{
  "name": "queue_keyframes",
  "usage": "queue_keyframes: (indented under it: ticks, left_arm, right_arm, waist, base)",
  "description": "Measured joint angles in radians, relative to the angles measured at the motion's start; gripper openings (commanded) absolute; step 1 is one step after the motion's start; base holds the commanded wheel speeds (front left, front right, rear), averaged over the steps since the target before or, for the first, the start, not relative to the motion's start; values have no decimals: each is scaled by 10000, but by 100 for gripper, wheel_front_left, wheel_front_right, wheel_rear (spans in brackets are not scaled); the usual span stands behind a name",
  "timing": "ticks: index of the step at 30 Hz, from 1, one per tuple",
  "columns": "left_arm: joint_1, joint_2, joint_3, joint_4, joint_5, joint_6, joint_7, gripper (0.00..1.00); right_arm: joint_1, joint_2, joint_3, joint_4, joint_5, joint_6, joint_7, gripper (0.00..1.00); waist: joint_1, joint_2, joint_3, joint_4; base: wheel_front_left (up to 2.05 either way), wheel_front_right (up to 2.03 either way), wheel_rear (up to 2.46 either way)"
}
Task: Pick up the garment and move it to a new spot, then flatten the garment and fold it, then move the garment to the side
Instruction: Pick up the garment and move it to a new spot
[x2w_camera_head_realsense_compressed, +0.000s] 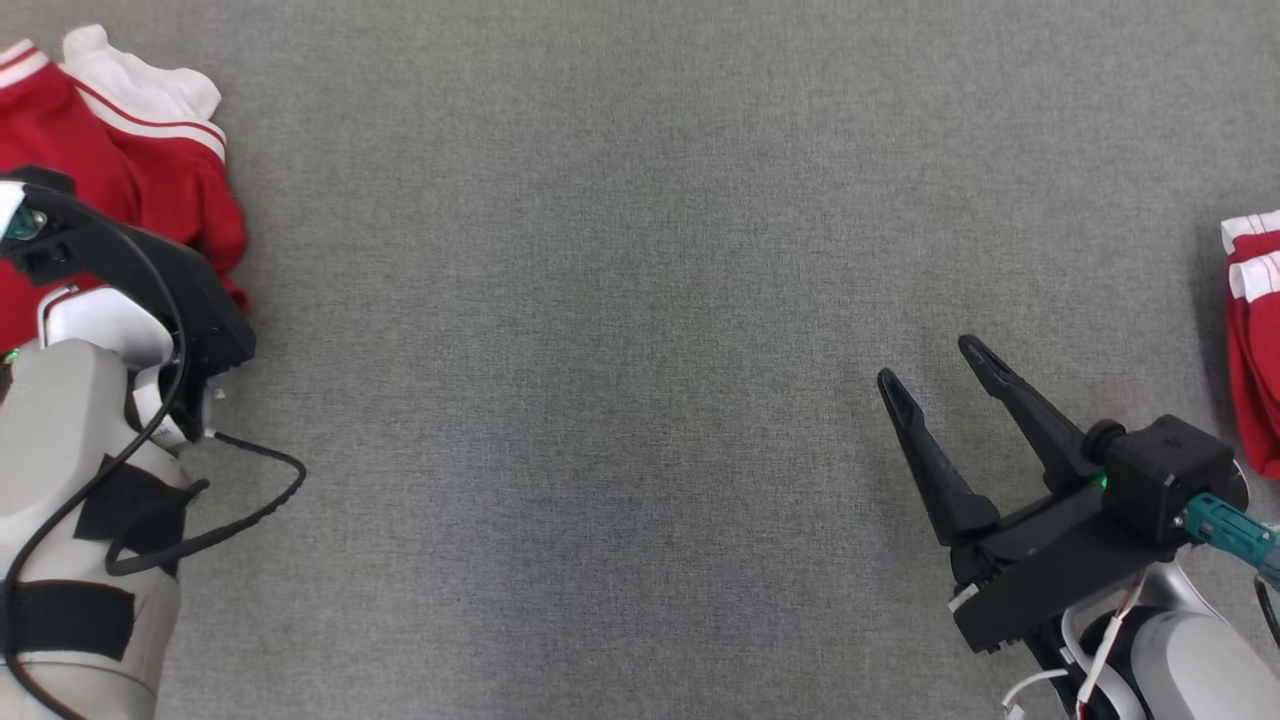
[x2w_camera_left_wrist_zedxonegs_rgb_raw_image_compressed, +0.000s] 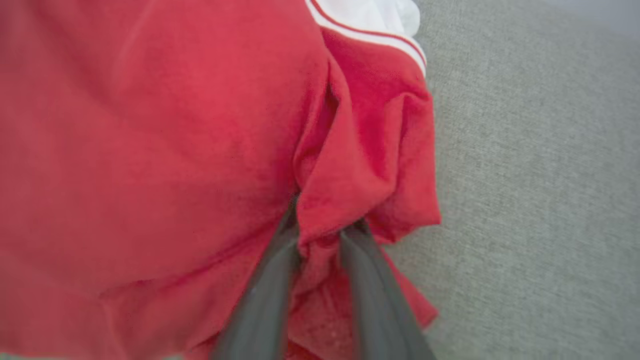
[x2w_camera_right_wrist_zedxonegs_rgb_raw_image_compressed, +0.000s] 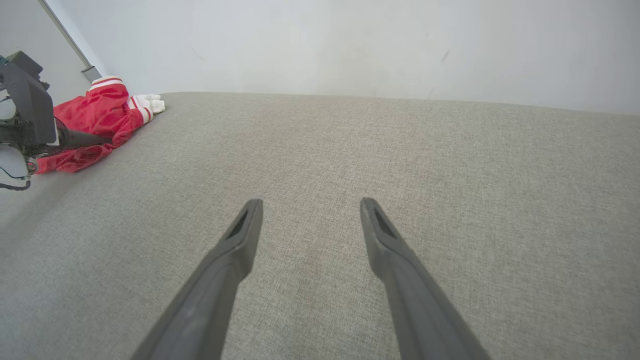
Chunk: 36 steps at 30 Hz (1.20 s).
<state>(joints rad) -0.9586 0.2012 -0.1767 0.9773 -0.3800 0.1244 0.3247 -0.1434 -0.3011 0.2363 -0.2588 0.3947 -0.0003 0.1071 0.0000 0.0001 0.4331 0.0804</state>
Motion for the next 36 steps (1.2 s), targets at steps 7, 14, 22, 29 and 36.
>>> queue_keyframes:
  ticks: [7,14,22,29,36]
  left_arm:
    - [-118,-295,79,660,10,0,-341,0]
    - [-553,-688,-169,560,173,-2,-978,0]
    - [-1265,-1772,-1009,-125,481,-754,-1676,0]
    - [-1086,-1871,-1630,-403,416,-1455,-2056,0]
    - [612,-1674,-3684,-1896,-1045,-1871,-2201,0]
  right_arm:
    - [-314,230,98,667,104,2,-21,100]
    - [-319,665,67,1348,389,0,-318,100]
    - [-329,997,-36,2136,556,-12,-819,100]
    - [-315,1415,211,2871,713,-2,-1085,100]
    - [-107,1726,637,3394,721,90,-1197,100]
  waist:
    - [1,0,-539,125]
    - [-1,0,-1398,233]
    - [-2,-1,-2516,325]
    - [-3,-3,-3533,249]
    - [-3,-3,-4510,-128]
  base:
    - [0,0,0]
    - [0,0,0]
    - [0,0,0]
    - [0,0,0]
    - [0,0,0]
